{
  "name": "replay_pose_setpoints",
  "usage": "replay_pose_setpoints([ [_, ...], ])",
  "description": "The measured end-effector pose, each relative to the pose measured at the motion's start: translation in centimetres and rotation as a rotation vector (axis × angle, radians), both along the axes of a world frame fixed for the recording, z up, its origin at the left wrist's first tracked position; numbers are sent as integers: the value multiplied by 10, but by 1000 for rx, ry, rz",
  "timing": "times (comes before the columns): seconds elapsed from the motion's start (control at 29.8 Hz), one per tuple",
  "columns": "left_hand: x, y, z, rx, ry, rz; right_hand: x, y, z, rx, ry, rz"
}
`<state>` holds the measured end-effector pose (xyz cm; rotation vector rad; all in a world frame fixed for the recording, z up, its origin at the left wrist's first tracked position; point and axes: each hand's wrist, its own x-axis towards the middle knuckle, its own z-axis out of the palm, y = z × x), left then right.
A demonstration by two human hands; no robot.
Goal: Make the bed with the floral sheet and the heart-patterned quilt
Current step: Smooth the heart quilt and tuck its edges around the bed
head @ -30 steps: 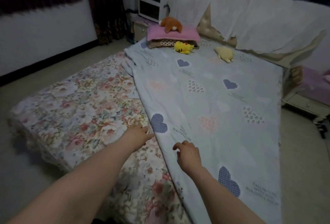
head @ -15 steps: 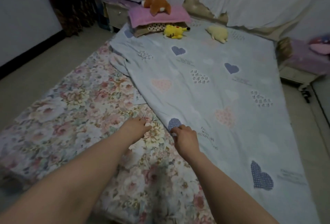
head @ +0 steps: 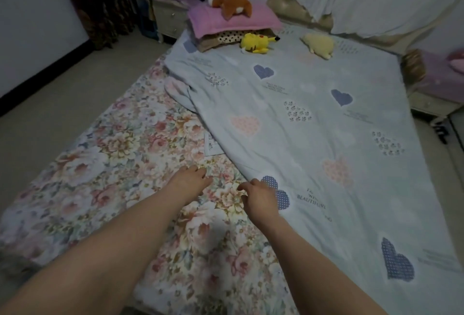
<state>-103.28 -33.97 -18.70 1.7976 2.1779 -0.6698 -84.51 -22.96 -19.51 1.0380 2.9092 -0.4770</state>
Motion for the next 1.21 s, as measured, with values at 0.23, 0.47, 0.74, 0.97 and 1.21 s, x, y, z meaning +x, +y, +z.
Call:
replay_pose_setpoints([
  [0.23, -78, 7, -14, 34, -81, -155, -65, -16, -7, 44, -104, -145],
  [0.47, -138, 7, -42, -10, -112, -222, -123, -40, -23, -8, -67, -231],
  [0.74, -170, 39, -110, 45, -207, -200, -166, -11, -92, -47, -52, -278],
  [0.97, -198, 93, -204, 185, -227, -154, -192, 33, -169, -8, -42, -218],
  [1.21, -213, 166, -268, 129, -252, -134, -234, 95, -238, 91, -5, -162],
])
